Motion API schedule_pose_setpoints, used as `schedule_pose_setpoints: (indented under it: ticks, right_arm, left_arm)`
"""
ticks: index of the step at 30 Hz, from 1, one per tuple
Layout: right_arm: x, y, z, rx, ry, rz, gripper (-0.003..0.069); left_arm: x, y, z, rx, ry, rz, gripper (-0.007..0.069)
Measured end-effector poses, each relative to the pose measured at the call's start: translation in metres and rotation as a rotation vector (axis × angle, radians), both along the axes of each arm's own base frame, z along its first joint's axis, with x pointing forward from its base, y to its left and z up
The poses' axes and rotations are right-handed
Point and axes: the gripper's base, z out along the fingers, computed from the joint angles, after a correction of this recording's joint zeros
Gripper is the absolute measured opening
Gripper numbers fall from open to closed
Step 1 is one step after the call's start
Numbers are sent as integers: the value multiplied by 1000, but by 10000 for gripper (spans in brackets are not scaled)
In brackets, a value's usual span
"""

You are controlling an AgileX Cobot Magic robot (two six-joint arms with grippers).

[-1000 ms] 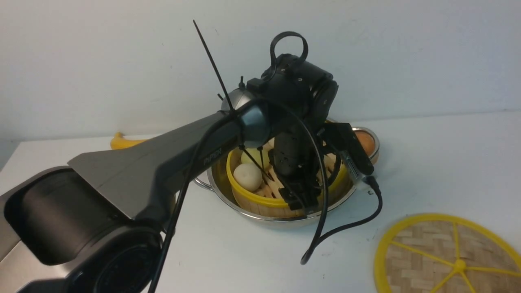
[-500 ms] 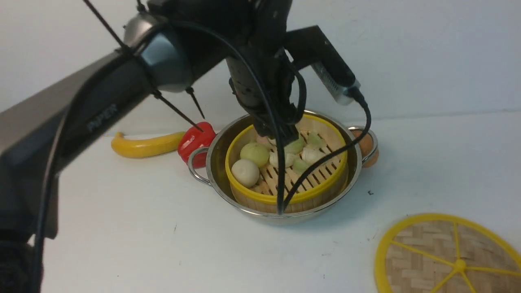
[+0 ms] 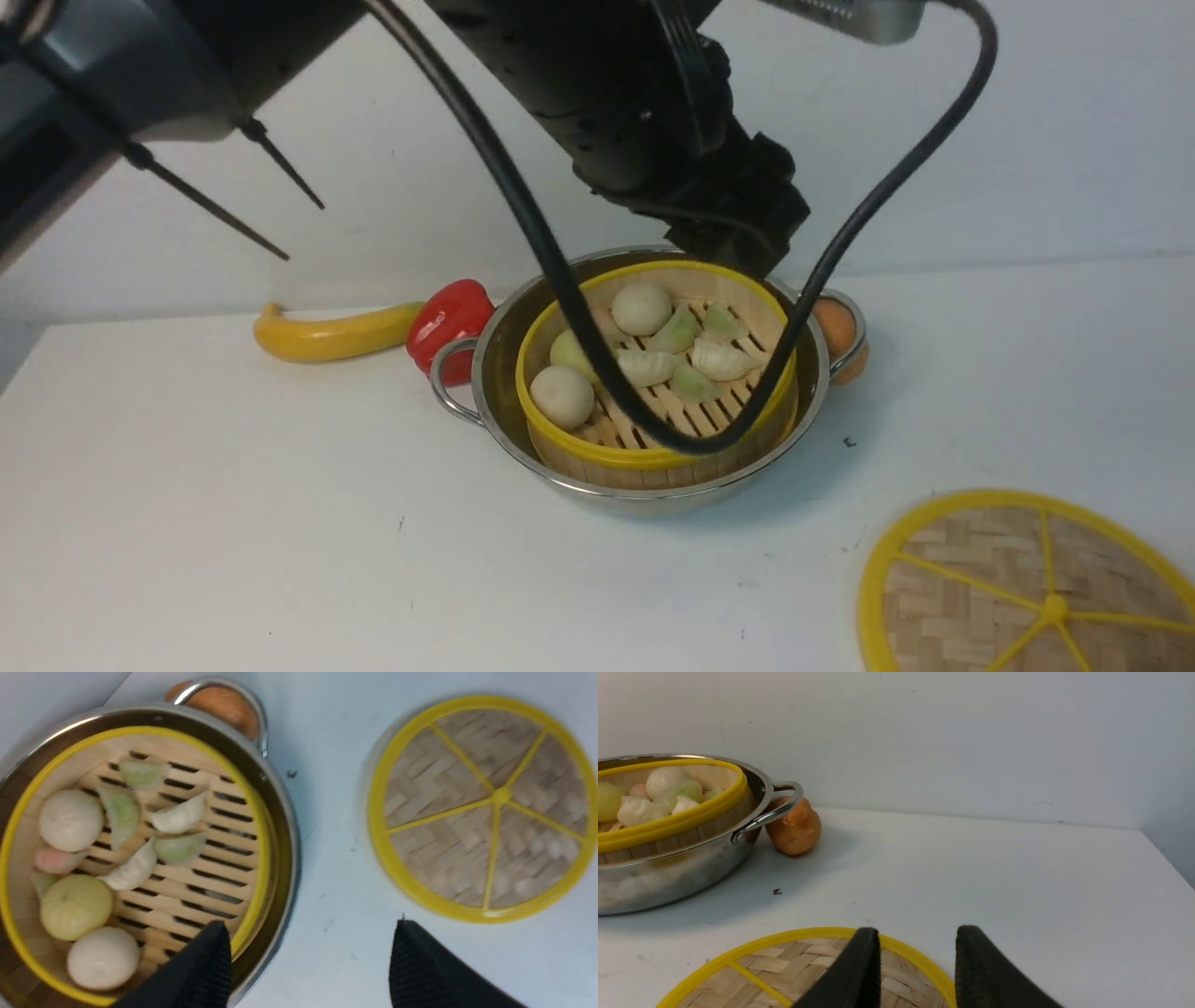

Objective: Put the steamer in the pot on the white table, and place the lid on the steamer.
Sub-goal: 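Move the gripper down to the bamboo steamer lid and grasp its center knob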

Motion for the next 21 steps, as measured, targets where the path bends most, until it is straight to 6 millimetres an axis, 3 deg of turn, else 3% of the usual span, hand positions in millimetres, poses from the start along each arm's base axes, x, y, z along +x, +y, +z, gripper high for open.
schedule_pose_setpoints:
  ticks: [6,15,21]
  right_arm:
    - [0,0,0,0,0,0,249]
    - [0,0,0,0,0,0,249]
    - [0,0,0,0,0,0,249]
  left_arm:
    - [-35,23,50,-103,-85,6,419]
    - [-54,44,75,-98,-189,24,419]
    - [-66,65,93,-113,-231,164,419]
